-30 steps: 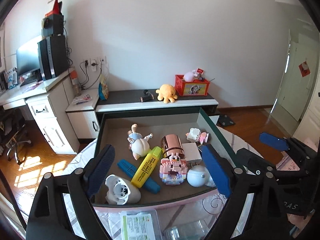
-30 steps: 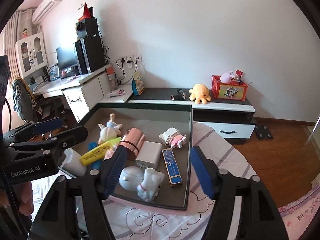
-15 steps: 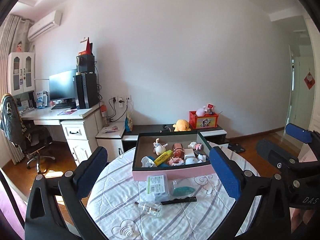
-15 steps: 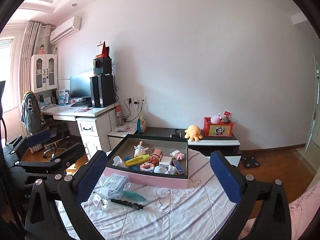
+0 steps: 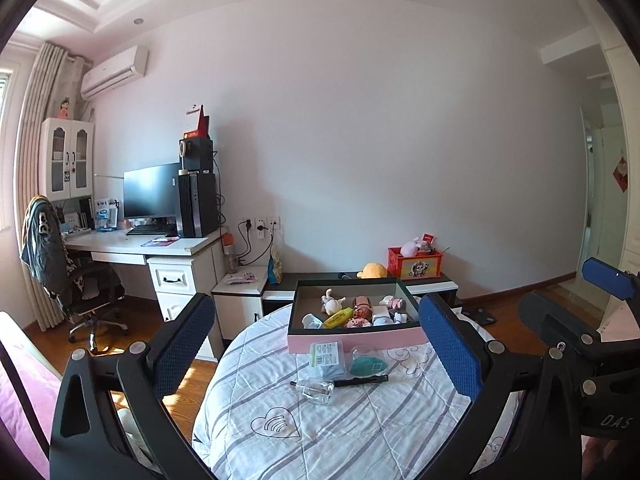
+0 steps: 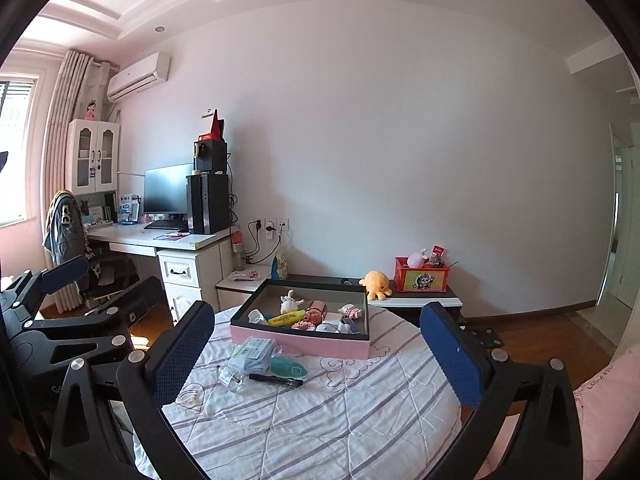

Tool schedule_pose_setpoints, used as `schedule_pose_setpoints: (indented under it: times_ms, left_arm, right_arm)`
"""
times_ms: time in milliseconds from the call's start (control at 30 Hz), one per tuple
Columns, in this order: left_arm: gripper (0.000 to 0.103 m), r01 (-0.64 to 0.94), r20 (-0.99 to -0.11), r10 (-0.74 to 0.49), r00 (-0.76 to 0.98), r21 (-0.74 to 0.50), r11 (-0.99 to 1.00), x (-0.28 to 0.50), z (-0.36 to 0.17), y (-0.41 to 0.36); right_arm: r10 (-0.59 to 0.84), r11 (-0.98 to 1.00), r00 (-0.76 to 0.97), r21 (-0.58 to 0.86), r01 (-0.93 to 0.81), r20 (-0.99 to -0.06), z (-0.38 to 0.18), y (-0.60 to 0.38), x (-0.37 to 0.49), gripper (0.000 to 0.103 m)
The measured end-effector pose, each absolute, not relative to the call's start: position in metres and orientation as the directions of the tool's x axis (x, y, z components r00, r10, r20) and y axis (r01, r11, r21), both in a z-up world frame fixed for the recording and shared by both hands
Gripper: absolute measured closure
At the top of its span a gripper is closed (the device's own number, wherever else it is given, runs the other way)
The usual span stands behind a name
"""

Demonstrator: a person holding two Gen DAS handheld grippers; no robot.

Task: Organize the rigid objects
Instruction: 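Withdraw both tools from the pink box and hold above the bed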

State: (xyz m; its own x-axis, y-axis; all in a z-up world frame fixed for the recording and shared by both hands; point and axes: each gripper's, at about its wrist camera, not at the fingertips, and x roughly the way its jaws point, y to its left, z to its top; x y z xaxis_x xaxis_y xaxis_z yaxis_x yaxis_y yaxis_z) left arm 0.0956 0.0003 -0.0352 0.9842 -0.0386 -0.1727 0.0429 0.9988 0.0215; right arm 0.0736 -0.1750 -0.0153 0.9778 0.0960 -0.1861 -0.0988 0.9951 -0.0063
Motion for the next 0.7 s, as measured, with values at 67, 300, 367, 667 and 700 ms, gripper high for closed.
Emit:
schedule_pose_setpoints:
  times_ms: [67,300,367,667,700]
  left_arm:
    - [0.000,0.038,-0.166,-0.033,0.986,0.027,0.999,0.089,-0.033,0.000]
    - [0.000,0.026,-0.141,-0.021,0.990,0.035,0.999,0.079,-0.029,-0.005]
    - [0.000,0.027,-0.144,-0.021,0.989,0.037,0.999,0.079,-0.029,-0.005]
    - [0.000,0.033,-0.174,-0.026,0.984,0.041,0.999,0.087,-0.034,-0.010]
    - [0.000,0.033,-0.179,-0.025,0.984,0.043,0.999,0.090,-0.035,-0.010]
  right_arm:
    - [0.097,0.995,0.980,-0.008,-0.100,-0.175,-0.013,-0.175,0.066,0.000]
    - [0.099,0.995,0.983,-0.009,-0.102,-0.152,-0.009,-0.175,0.049,0.000]
    - [0.096,0.995,0.984,-0.009,-0.098,-0.149,-0.009,-0.176,0.047,0.000]
    - [0.091,0.996,0.981,0.000,-0.092,-0.169,-0.015,-0.177,0.052,0.000]
    - [0.091,0.996,0.981,0.002,-0.092,-0.173,-0.016,-0.178,0.054,0.000]
